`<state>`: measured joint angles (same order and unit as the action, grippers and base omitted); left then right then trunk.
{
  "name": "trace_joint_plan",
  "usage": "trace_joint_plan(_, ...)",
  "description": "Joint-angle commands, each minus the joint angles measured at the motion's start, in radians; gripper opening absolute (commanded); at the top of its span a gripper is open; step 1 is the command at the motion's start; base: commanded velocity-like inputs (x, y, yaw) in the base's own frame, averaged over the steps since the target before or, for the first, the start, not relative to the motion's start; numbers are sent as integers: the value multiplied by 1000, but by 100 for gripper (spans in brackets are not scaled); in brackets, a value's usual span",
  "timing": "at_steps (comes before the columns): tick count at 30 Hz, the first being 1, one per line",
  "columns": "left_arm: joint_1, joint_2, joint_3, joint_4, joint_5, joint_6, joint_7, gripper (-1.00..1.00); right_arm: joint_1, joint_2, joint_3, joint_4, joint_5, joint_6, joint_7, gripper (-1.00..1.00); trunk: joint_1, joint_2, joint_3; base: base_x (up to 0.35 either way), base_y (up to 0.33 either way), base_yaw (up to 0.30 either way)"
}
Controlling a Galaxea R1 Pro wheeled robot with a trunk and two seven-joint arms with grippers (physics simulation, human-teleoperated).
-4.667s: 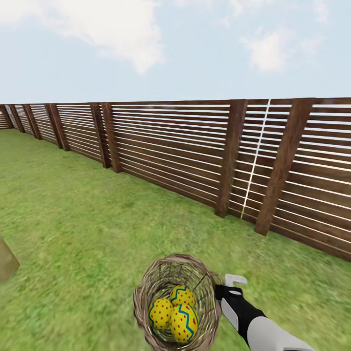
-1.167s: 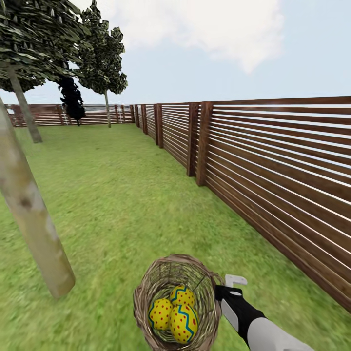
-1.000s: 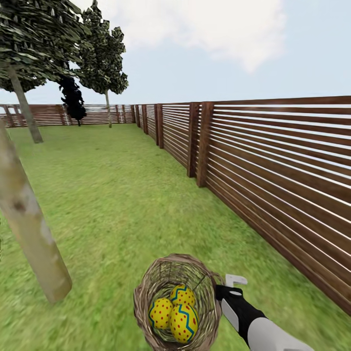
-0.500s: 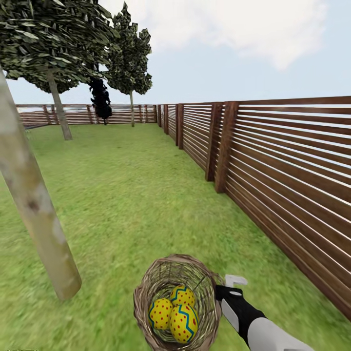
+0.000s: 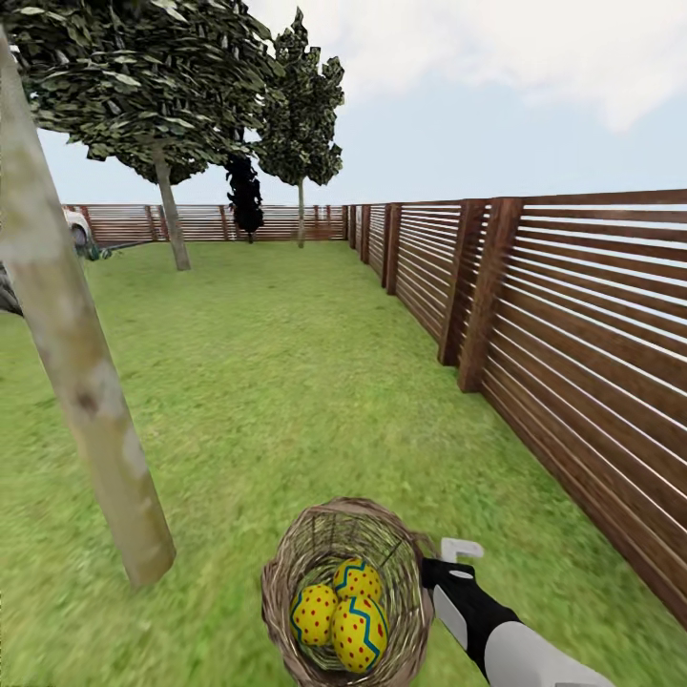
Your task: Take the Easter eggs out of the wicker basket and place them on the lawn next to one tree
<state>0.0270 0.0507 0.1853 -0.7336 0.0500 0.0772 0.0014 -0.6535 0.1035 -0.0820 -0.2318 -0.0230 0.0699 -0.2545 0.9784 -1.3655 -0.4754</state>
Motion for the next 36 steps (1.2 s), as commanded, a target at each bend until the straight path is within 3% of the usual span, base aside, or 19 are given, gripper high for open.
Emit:
trace_joint_plan(1,1,0,0,-4,5,7,0,100,0,1,-9,-3,-3,4,1,-100,1,-1,-1,299,-165,206)
trace_joint_plan(15,3,1,2,-16,6,8,-3,100,0,-1,-10,-3,-2,4,1,-100,1,-1,-1,292,-121,25)
trace_joint_plan(17,7,2,1,-44,9,19,-9,100,0,-1,-10,-4,-2,4,1,-100,1,-1,-1,77,-16,0)
trace_joint_plan(18,10,6,5,-117,13,28,-12,100,0,-1,-10,-4,-2,5,0,-100,1,-1,-1,31,-7,0)
trace_joint_plan(19,21,14,38,-240,15,55,-15,100,0,-1,-11,-5,-2,5,0,-100,1,-1,-1,13,-3,0)
trace_joint_plan(21,99,22,166,-416,17,104,-41,100,0,-1,-10,-6,-3,7,0,-100,1,-1,-1,5,-1,0)
trace_joint_plan(22,146,25,264,-526,16,139,-90,100,0,-1,-10,-6,-4,8,0,-100,1,-1,-1,2,0,0)
trace_joint_plan(24,182,26,407,-632,13,214,-177,100,0,-1,-11,-6,-5,8,0,-100,1,-1,-1,1,0,0)
trace_joint_plan(25,194,33,512,-674,9,271,-239,100,0,-1,-11,-7,-5,8,0,-100,1,-1,-1,0,0,0)
trace_joint_plan(26,198,48,570,-692,6,306,-271,100,0,-1,-11,-7,-6,8,0,-100,1,-1,-1,0,0,0)
trace_joint_plan(27,203,96,625,-709,4,362,-301,100,0,-1,-12,-7,-8,8,0,-100,1,-1,-1,0,0,0)
trace_joint_plan(29,207,189,676,-718,3,450,-323,100,-1,-1,-14,-7,-10,9,0,-100,1,-1,-1,0,0,0)
trace_joint_plan(30,208,214,699,-721,3,472,-328,100,-1,-1,-15,-6,-12,10,0,-100,1,-1,-1,0,0,0)
trace_joint_plan(32,209,245,743,-729,1,499,-335,100,-1,-1,-17,-5,-14,15,-1,-100,1,-1,-1,0,0,0)
trace_joint_plan(36,231,273,766,-745,-2,539,-337,100,-1,-1,-20,-4,-15,21,-3,-100,1,-1,-1,0,0,0)
